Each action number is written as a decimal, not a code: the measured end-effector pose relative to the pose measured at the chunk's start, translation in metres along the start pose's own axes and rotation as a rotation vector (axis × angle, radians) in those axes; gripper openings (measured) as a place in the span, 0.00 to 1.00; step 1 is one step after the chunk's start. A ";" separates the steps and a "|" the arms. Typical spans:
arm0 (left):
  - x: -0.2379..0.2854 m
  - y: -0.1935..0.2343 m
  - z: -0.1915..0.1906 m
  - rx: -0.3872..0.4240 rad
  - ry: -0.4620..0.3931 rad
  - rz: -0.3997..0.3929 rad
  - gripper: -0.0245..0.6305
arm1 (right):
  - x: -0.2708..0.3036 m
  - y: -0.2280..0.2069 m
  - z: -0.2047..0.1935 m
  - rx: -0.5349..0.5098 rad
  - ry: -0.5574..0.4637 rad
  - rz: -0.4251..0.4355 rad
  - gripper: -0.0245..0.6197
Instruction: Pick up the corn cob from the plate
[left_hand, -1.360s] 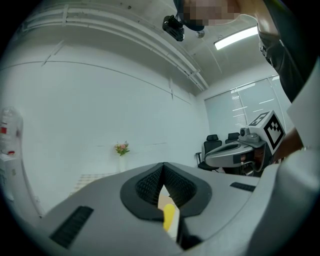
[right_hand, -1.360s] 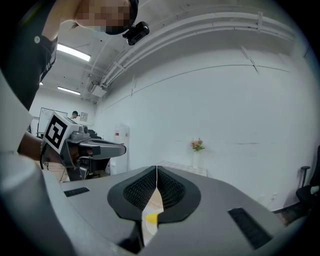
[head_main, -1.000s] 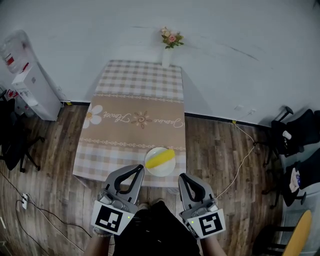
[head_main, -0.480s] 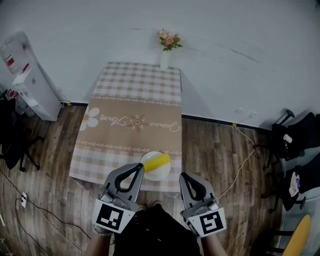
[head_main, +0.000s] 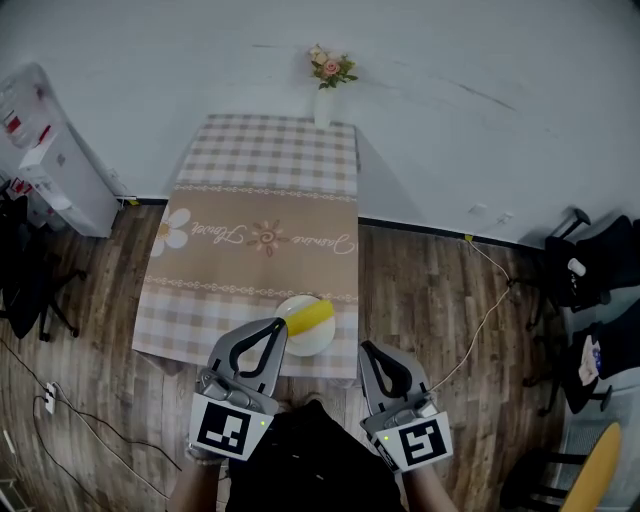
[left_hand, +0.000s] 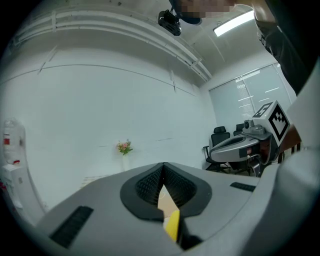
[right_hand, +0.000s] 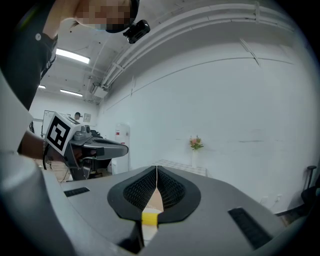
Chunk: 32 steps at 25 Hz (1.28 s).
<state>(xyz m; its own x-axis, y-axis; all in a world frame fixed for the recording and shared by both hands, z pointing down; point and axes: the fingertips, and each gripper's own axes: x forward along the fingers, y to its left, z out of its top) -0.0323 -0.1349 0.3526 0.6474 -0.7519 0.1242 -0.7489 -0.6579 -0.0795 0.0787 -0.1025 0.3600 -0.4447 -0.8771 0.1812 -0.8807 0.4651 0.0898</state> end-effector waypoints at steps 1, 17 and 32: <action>0.003 -0.001 -0.001 -0.002 0.002 -0.001 0.06 | -0.001 -0.002 -0.002 0.002 0.003 -0.004 0.10; 0.056 -0.003 -0.064 0.019 0.103 -0.095 0.08 | -0.017 -0.034 -0.033 0.064 0.092 -0.101 0.10; 0.107 -0.027 -0.144 0.024 0.312 -0.238 0.36 | -0.026 -0.048 -0.047 0.096 0.112 -0.139 0.10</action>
<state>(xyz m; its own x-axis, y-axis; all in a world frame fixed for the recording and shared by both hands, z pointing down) 0.0365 -0.1913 0.5107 0.7257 -0.5322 0.4359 -0.5774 -0.8157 -0.0346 0.1397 -0.0965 0.3970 -0.3018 -0.9109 0.2815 -0.9462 0.3223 0.0287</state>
